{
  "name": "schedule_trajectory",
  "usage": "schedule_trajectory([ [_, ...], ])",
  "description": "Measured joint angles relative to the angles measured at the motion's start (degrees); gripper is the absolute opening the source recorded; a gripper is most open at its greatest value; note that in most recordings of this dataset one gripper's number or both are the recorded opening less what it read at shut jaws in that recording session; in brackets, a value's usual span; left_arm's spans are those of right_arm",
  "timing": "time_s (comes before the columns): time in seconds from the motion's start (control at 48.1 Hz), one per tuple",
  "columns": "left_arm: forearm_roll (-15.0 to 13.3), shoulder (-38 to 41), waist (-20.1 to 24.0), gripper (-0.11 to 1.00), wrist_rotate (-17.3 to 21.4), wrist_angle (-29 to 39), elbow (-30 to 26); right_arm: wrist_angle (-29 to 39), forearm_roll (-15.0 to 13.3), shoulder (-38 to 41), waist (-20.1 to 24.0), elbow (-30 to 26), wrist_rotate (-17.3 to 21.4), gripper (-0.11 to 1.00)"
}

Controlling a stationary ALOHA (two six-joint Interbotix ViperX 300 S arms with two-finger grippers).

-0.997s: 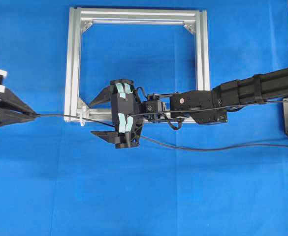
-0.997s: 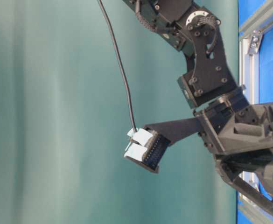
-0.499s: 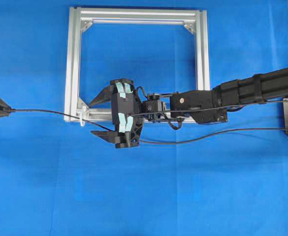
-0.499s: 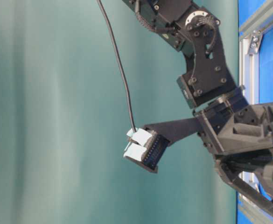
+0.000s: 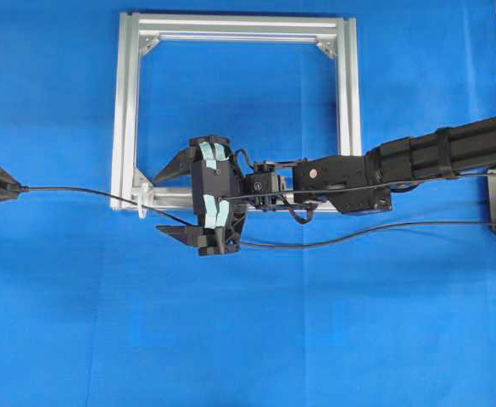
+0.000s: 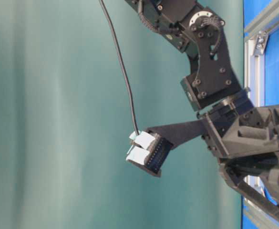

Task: Insert the wire through the string loop located on the left side.
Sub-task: 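Open the right gripper and pull the cable leftward with the left gripper, then release the cable with the left gripper and raise the right gripper away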

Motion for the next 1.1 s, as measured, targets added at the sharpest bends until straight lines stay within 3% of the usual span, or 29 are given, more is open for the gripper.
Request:
schedule_trajectory([
  [0.229, 0.00, 0.00, 0.00, 0.12, -0.18, 0.00, 0.09, 0.00, 0.00, 0.00, 0.00, 0.00, 0.00, 0.93],
  [0.436, 0.00, 0.09, 0.00, 0.71, -0.35, -0.18, 0.09, 0.00, 0.00, 0.00, 0.00, 0.00, 0.00, 0.93],
  [0.54, 0.00, 0.18, 0.00, 0.90, -0.26, -0.18, 0.09, 0.00, 0.00, 0.00, 0.00, 0.00, 0.00, 0.93],
  [0.81, 0.00, 0.18, 0.00, 0.85, -0.26, -0.18, 0.18, 0.09, 0.26, -0.62, 0.00, -0.09, 0.44, 0.93],
  [1.101, 0.00, 0.18, 1.58, 0.85, 0.35, -1.14, 0.26, 2.72, 0.62, -7.56, -0.26, -0.18, 0.53, 0.93],
])
